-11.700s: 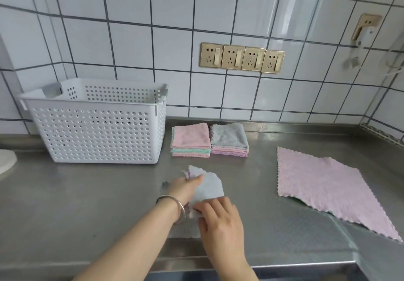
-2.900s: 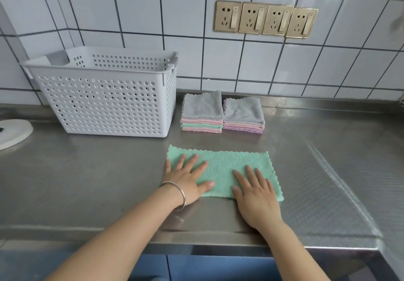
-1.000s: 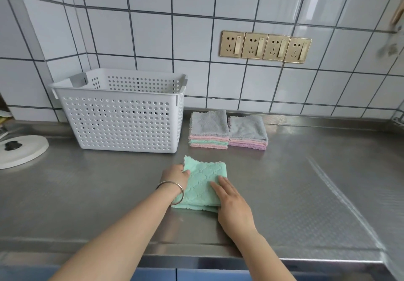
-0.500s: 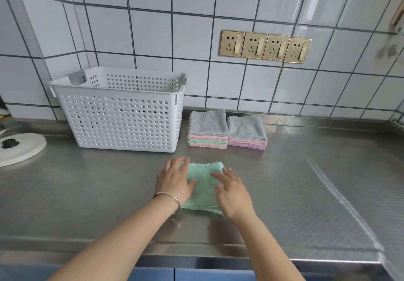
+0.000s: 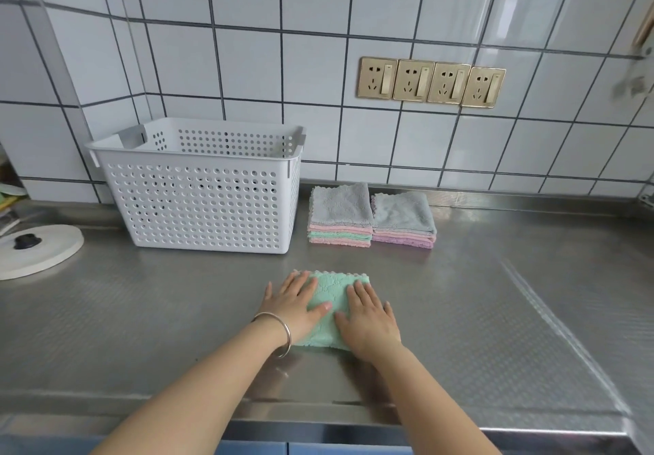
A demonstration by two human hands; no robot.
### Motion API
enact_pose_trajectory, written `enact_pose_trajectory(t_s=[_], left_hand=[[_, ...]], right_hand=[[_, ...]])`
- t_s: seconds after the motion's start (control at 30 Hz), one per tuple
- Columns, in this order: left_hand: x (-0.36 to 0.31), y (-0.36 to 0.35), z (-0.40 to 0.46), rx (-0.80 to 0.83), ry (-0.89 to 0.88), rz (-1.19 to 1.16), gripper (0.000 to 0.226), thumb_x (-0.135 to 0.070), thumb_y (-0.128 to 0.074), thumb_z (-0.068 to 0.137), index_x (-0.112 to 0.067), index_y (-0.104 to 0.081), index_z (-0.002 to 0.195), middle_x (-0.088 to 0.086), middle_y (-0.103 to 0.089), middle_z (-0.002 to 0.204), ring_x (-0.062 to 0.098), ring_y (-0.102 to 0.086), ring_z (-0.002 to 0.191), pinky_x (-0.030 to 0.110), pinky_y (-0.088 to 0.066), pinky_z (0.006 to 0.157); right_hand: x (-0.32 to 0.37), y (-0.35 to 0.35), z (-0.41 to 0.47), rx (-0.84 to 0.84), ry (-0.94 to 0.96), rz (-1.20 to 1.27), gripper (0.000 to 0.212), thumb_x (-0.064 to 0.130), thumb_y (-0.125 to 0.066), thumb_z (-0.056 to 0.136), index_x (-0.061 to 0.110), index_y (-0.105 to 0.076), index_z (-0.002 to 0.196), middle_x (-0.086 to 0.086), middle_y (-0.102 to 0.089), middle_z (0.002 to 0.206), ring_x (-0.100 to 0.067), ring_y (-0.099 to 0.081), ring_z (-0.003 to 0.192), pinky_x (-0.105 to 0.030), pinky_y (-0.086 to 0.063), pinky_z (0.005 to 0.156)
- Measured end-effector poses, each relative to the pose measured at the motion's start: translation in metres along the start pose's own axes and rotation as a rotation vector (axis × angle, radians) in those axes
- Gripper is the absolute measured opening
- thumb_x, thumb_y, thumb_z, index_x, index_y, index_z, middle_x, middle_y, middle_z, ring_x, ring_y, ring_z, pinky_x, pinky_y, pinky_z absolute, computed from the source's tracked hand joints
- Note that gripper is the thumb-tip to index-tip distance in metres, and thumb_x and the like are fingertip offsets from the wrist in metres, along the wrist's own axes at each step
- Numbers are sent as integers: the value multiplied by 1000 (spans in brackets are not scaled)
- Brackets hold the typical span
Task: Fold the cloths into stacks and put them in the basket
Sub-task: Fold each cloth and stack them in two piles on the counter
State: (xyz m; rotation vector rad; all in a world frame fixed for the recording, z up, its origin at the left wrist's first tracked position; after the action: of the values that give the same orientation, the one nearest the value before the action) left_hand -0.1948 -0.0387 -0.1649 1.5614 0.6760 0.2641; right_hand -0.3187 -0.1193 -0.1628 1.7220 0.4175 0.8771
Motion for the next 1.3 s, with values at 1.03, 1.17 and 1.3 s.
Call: enact_pose_trajectory(t_s=[1.03, 1.17, 1.3], left_hand=[[-98, 107, 117, -278, -93, -571, 26, -18, -48, 94, -26, -67, 109, 9, -65, 115, 14, -52, 69, 8, -33, 53], [-132, 103, 183, -263, -137, -483, 27, -18, -49, 92, -25, -67, 112, 1, -62, 125, 20, -57, 109, 20, -38, 88], [-146, 99, 229, -215, -132, -330, 30, -19, -46, 94, -26, -63, 117, 4, -63, 121, 23, -55, 112, 24, -39, 88]], right_hand=[[-85, 147, 98, -538, -186, 570, 40, 18, -53, 89, 16, -42, 127, -4, -57, 97, -28, -57, 98, -39, -50, 82], [-124, 156, 148, -569, -249, 610, 39, 12, -54, 90, 11, -43, 127, -5, -59, 96, -21, -53, 81, -32, -43, 73], [-152, 153, 186, -560, -295, 654, 37, 9, -53, 90, 11, -44, 125, 11, -49, 74, -11, -49, 66, -26, -35, 67]])
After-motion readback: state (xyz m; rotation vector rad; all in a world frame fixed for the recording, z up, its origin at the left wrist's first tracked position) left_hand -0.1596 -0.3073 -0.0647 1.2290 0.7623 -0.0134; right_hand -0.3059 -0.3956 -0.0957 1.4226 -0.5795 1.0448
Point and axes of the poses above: each hand's wrist, its own z-axis towards the middle knuckle, its own y-axis out of the back of the hand, x = y × z, the point moved 1 cm from there along z, towards the middle knuckle
